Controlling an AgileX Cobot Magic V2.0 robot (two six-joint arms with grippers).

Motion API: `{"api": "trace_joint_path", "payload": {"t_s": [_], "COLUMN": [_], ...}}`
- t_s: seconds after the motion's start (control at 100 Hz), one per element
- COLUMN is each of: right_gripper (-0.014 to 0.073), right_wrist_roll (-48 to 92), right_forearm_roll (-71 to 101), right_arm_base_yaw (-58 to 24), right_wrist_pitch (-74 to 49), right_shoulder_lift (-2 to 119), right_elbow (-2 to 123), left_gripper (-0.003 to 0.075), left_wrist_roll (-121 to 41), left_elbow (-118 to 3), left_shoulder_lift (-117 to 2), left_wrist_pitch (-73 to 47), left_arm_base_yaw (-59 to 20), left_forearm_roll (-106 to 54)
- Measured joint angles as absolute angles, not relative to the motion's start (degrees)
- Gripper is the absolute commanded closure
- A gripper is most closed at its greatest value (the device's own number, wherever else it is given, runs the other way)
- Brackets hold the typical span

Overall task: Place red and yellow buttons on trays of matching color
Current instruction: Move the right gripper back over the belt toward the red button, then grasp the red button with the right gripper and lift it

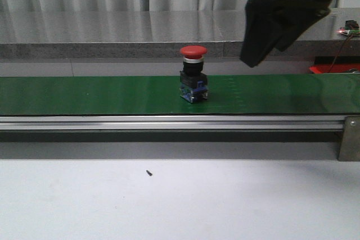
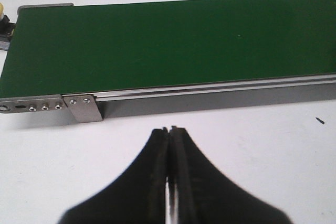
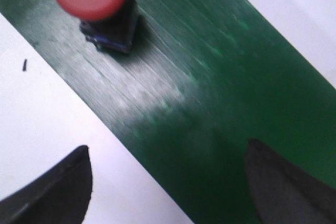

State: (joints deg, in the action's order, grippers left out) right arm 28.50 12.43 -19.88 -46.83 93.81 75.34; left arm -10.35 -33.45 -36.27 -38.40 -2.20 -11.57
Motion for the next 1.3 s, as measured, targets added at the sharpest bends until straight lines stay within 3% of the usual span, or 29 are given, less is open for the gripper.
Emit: {"api": "trace_joint_path", "payload": {"t_s": [0.31, 0.64, 0.74, 0.86, 0.96, 1.3], "right_gripper": [0.0001, 0.0009, 0.0099, 0.0309, 0.0433, 0.0452], "right_wrist_roll": [23.04, 21.79, 21.59, 19.88, 18.92, 11.42], "right_forearm_roll": [13.62, 14.79, 14.88, 14.61, 13.51, 9.51], "right_arm_base_yaw": [-23.21, -23.83, -23.83, -23.83, -23.83, -22.05], "right_wrist_pitch": [-47.56, -48.20, -47.50, -46.74, -46.36, -45.27], "right_shoulder_lift": [102.61, 105.71, 106.49, 106.58, 106.58, 103.97], "right_elbow": [84.39, 85.49, 85.49, 85.49, 85.49, 85.49], "left_gripper": [0.0740, 0.0740, 0.0740, 0.0740, 0.0740, 0.0740], "left_wrist_roll": [-10.35, -10.35, -10.35, -10.35, -10.35, -10.35], "left_elbow": [-33.45, -33.45, -33.45, -33.45, -33.45, -33.45], "left_shoulder_lift": [-36.27, -36.27, -36.27, -36.27, -36.27, -36.27], "left_wrist_pitch": [-38.40, -38.40, -38.40, -38.40, -38.40, -38.40], "left_arm_base_yaw": [-2.20, -2.20, -2.20, -2.20, -2.20, -2.20], "left_forearm_roll": [-11.57, -11.57, -11.57, -11.57, -11.57, -11.57]}}
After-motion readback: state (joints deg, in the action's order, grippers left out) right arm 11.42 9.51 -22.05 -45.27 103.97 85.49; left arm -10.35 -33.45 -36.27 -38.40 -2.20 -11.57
